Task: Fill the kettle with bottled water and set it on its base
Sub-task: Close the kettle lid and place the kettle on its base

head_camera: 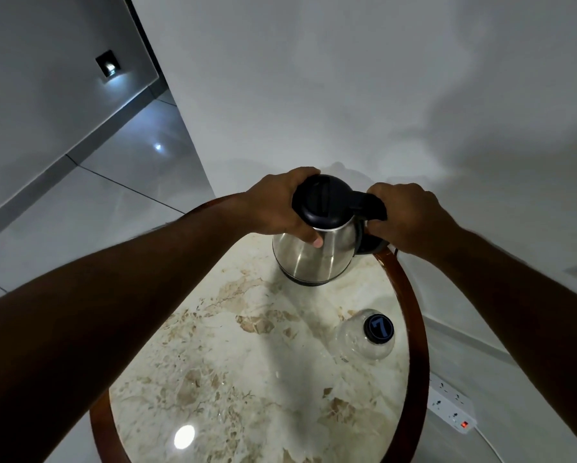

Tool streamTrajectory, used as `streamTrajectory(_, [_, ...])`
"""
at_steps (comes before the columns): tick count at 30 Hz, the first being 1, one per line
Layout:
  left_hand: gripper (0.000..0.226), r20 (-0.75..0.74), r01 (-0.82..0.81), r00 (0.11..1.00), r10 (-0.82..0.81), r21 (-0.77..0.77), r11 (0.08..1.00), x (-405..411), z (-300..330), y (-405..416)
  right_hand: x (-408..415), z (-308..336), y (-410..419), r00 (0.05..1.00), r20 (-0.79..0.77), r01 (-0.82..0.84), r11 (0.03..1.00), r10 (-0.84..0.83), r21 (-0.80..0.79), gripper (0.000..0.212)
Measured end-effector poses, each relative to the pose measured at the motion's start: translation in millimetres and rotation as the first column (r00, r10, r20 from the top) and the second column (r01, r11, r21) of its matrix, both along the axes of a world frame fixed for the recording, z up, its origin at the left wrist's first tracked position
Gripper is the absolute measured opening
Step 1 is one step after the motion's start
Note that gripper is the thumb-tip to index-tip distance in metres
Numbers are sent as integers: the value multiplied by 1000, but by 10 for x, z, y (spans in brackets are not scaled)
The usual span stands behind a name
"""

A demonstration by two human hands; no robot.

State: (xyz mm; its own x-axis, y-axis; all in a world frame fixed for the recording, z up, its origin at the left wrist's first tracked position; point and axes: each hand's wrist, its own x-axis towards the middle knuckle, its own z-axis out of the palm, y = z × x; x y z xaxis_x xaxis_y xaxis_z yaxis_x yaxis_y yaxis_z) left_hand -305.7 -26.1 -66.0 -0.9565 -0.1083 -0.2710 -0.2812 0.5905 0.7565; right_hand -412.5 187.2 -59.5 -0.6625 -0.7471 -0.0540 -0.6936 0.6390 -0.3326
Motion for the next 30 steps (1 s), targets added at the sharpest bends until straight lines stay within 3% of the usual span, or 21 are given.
streamTrajectory(5, [115,5,-14,1000,14,33,999,25,-55,-17,53,16,-3,1000,27,6,1000,-5,-13,30])
streamTrajectory(11, [121,46,-72,997,69,74,995,85,-168,-40,222,-80,-2,990,57,130,990,-127,-49,48])
streamTrajectory(14, [124,66,-69,996,64,79,994,63,-164,-40,321,-169,51,976,105,201,973,-189,-117,69])
streamTrajectory(17, [126,78,-62,995,56,72,995,60,-152,-43,433,-235,75,970,88,241,952,-228,-191,69])
streamTrajectory(23, [127,94,-21,995,21,-3,1000,94,-95,8,572,-267,19,973,-77,215,975,-218,-48,78])
streamTrajectory(30, [113,7,5,1000,-3,-329,944,298,-13,154,459,-3,86,997,9,70,997,-70,11,66])
